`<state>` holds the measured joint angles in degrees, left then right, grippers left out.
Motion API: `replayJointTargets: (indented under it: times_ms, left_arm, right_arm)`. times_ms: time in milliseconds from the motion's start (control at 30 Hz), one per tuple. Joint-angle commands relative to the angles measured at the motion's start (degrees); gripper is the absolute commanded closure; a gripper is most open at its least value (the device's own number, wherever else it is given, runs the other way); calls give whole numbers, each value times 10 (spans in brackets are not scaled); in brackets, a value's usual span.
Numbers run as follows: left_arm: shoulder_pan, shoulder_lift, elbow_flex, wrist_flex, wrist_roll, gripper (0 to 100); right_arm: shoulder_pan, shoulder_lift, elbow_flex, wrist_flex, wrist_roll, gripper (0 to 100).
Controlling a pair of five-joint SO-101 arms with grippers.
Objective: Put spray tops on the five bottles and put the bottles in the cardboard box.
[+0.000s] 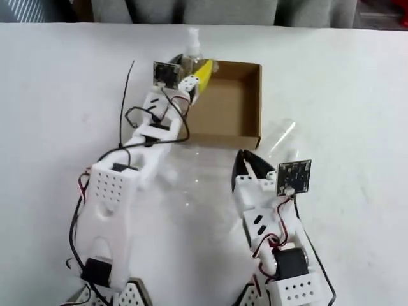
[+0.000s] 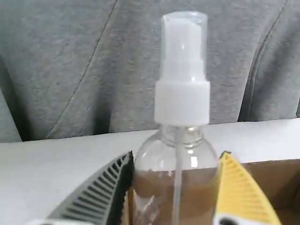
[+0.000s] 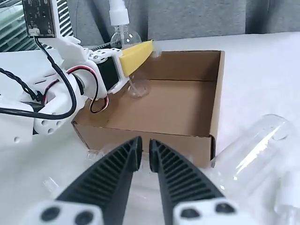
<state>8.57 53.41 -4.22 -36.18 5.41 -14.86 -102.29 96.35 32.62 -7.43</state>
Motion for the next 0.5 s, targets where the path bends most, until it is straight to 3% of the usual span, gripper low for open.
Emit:
replayJointTargets:
  times_ms: [0,267,467]
  left_arm:
    - [-7,-55,-3,3,6,717]
    - [-6,-112,47,8,6,717]
    - [2,-166,91,56,3,717]
  right_arm:
    - [4,-7,5,-2,8,981]
    - [4,-7,5,-4,8,981]
    - [4,-7,5,-4,9,981]
